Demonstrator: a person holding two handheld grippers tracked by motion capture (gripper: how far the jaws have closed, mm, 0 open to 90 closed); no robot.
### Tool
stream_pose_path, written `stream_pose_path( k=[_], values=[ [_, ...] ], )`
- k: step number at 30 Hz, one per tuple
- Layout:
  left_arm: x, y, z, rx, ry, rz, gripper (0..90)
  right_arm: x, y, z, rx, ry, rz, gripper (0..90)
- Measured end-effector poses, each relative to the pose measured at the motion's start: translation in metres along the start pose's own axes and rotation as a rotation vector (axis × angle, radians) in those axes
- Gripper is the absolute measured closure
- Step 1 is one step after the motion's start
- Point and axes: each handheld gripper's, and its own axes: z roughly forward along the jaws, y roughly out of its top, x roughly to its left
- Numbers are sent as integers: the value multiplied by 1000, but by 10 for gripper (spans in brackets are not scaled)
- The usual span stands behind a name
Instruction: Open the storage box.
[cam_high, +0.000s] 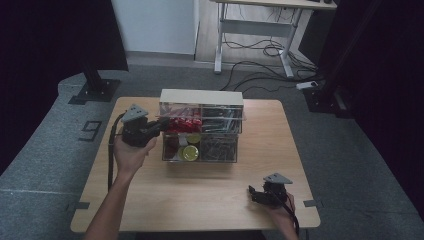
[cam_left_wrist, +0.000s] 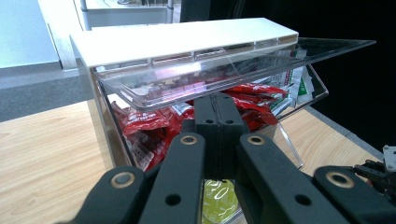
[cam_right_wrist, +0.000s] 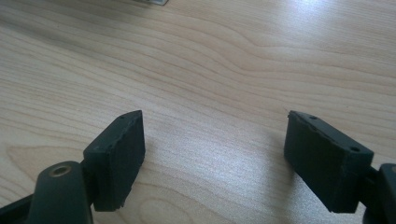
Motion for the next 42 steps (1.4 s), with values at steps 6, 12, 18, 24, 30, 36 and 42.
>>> stream_pose_path(
  k=[6, 12, 18, 24, 30, 36, 42],
  values=[
    [1, 8, -1, 13, -8, -3, 900, 0, 0, 0, 0, 0, -1, 209],
    [3, 12, -1, 12, -16, -7, 900, 0, 0, 0, -1, 0, -1, 209],
    [4, 13, -1, 2, -22, -12, 900, 0, 0, 0, -1, -1, -1, 209],
    [4, 16, -1, -2, -19, -7, 900, 0, 0, 0, -1, 0, -1, 209],
    [5, 18, -1, 0, -22, -8, 900, 0, 0, 0, -1, -1, -1, 209],
    [5, 21, -1, 4, -20, -7, 900, 0, 0, 0, -1, -1, -2, 209],
    [5, 24, -1, 6, -21, -11, 900, 0, 0, 0, -1, -1, -2, 209]
  ],
)
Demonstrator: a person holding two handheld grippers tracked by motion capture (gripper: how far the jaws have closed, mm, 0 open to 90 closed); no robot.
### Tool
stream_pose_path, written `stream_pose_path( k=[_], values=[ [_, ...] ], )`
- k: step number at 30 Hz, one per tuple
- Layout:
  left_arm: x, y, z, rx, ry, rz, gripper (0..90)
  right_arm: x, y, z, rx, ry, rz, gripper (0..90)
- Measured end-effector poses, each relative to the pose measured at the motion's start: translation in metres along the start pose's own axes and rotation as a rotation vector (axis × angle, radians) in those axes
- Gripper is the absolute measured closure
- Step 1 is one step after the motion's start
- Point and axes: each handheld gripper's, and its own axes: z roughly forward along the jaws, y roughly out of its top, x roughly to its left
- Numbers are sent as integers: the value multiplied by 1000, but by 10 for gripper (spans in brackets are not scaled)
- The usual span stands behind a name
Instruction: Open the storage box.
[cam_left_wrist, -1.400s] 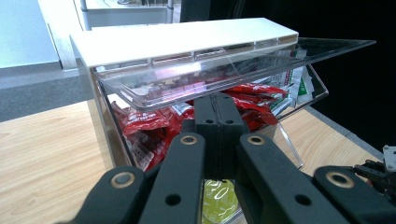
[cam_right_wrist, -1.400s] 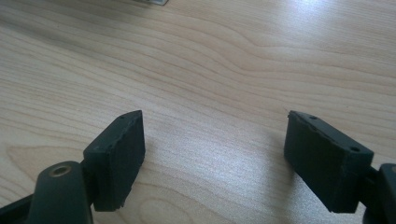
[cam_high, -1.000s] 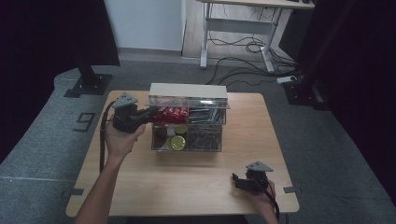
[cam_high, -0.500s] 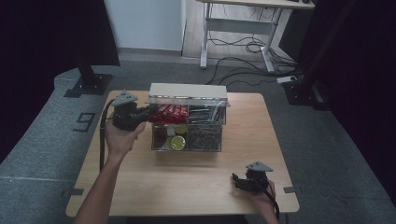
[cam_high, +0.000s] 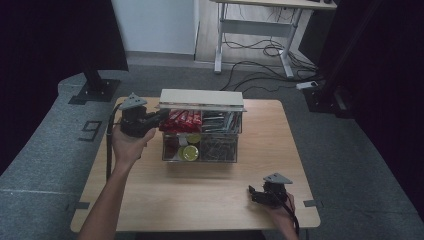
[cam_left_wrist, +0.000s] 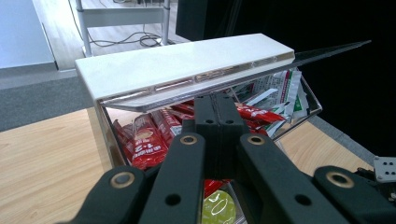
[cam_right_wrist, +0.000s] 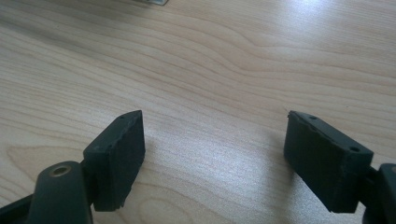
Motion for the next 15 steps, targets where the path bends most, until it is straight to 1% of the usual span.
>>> stream_pose_path(
  k=[10, 13, 15],
  values=[
    [0, 1, 0, 0, 0, 0, 900, 0, 0, 0, 0, -1, -2, 213],
    [0, 1, 0, -2, 0, -1, 900, 1, 0, -1, -7, -2, -7, 254],
    [0, 1, 0, -2, 0, -1, 900, 2, 0, -1, -12, -7, -9, 262]
  ],
)
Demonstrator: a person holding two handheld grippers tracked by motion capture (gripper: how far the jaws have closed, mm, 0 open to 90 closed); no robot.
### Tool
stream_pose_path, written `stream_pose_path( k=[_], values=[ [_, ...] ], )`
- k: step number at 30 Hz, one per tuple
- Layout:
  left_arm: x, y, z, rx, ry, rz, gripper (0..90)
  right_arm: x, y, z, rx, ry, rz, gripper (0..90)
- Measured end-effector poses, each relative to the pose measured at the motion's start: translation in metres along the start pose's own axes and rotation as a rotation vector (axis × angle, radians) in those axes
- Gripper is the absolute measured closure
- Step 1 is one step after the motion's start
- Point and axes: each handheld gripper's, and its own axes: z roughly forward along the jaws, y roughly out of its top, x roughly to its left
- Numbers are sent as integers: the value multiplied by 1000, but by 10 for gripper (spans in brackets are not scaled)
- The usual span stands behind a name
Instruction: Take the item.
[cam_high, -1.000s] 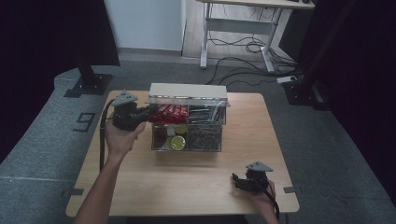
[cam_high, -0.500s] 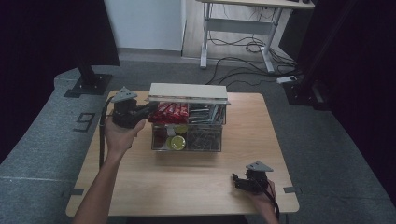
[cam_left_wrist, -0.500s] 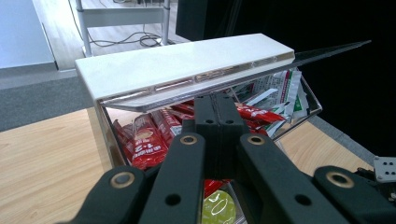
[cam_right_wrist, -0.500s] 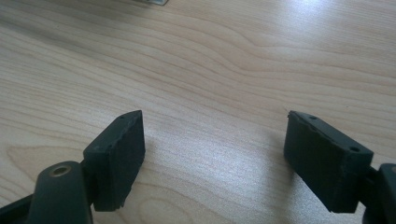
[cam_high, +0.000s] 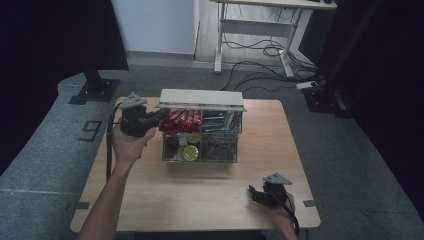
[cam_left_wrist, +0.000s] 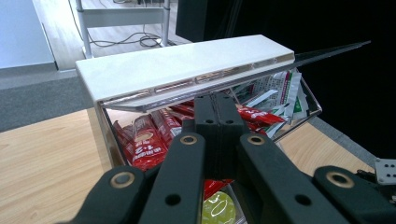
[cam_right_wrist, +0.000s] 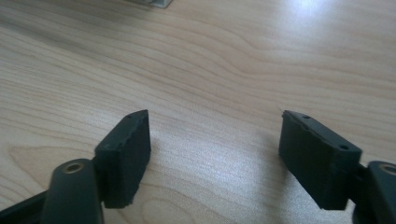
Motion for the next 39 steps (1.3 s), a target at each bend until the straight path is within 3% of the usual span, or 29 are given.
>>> stream_pose_path(
  k=[8, 23, 39],
  values=[
    [1, 2, 0, -1, -3, 3, 900, 4, 11, -9, -75, 27, -1, 321],
    [1, 2, 0, 0, -4, 0, 900, 10, 56, -35, -218, 95, 13, 413],
    [1, 2, 0, 2, -5, -2, 900, 20, 107, -63, -323, 145, -39, 502]
  ],
)
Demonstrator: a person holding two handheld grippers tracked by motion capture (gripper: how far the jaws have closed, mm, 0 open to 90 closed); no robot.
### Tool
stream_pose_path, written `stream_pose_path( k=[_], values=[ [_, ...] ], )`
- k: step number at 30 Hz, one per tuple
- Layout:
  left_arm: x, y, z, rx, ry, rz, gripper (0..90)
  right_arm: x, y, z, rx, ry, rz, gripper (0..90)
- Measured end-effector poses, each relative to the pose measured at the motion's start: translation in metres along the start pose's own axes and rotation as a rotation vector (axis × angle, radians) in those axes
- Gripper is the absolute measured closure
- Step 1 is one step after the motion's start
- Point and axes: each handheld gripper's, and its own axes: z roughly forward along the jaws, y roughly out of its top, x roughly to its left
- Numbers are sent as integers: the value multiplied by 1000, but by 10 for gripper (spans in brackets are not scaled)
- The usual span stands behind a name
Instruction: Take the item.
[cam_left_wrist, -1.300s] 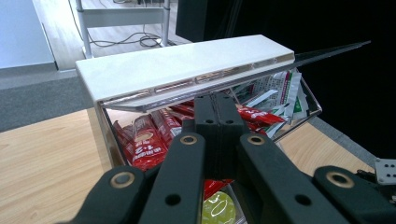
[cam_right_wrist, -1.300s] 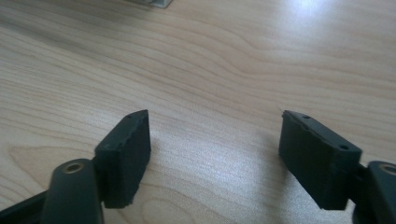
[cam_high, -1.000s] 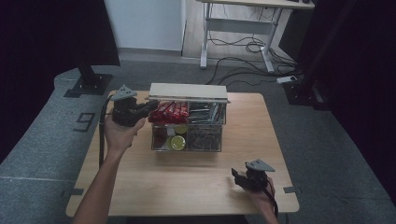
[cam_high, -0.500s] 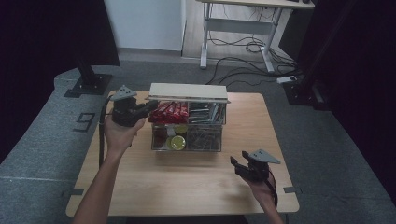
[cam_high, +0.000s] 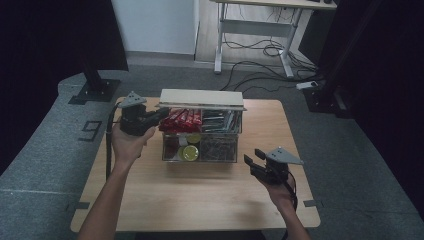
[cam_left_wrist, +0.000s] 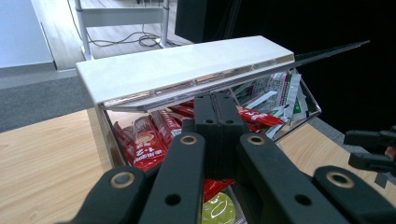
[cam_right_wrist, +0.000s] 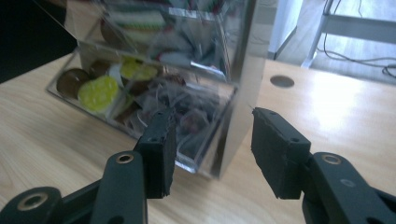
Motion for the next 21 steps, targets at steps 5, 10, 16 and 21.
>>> stream_pose_path(
  k=[5, 10, 16, 21],
  values=[
    [0, 0, 0, 2, -1, -1, 900, 5, 15, 1, -14, 11, -9, 504],
    [0, 0, 0, 2, 2, 2, 900, 10, 27, 3, -26, 23, -22, 510],
    [0, 0, 0, 0, 1, 1, 900, 9, 34, 6, -29, 33, -14, 515],
    [0, 0, 0, 0, 0, 1, 900, 9, 39, 8, -36, 39, -6, 523]
  ],
)
